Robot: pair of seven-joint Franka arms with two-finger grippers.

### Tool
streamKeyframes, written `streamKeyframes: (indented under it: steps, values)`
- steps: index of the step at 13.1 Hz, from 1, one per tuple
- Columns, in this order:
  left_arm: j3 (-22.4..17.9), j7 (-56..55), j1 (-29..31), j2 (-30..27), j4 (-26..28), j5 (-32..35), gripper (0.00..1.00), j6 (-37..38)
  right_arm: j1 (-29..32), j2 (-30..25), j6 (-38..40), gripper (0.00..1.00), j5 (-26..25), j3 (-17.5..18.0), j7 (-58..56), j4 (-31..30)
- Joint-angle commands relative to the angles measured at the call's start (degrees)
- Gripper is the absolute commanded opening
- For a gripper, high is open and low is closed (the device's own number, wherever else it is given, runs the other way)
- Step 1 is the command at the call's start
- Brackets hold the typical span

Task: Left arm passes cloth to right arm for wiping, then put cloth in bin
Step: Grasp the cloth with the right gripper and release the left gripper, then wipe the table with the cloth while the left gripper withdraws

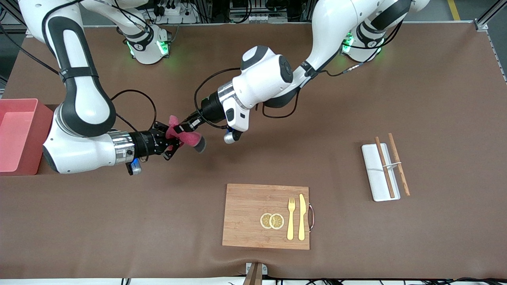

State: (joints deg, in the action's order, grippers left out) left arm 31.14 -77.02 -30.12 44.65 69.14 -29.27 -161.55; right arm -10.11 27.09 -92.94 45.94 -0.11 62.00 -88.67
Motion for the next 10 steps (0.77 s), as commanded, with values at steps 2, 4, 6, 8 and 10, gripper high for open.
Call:
streamKeyframes:
  steps: [2, 4, 6, 8, 10]
  values:
    - [0.15, -0.50, 5.59, -5.96, 0.20, -0.88, 0.74, 14.29, -3.24, 1.30, -6.71, 0.00, -9.43, -0.33, -5.83, 0.95]
    - [-0.12, -0.15, 8.57, -9.13, 0.55, -0.70, 1.00, 17.67, -5.00, 2.61, -12.50, 0.00, -20.05, -0.33, -8.81, 0.52]
    - [-0.29, -0.24, 11.91, -12.64, 0.99, -0.53, 1.00, 24.14, -4.66, 5.86, -17.08, 0.00, -22.92, -0.33, -13.11, 0.51]
    - [-0.38, -0.06, 17.44, -16.32, 1.69, 1.22, 1.00, 33.01, -4.92, 8.94, -22.96, 0.00, -23.36, -0.33, -16.55, 0.34]
    - [-0.21, 0.38, 21.67, -19.24, 1.96, 10.76, 1.00, 40.93, -5.01, 10.88, -28.24, 0.00, -23.53, -0.33, -19.09, -0.80]
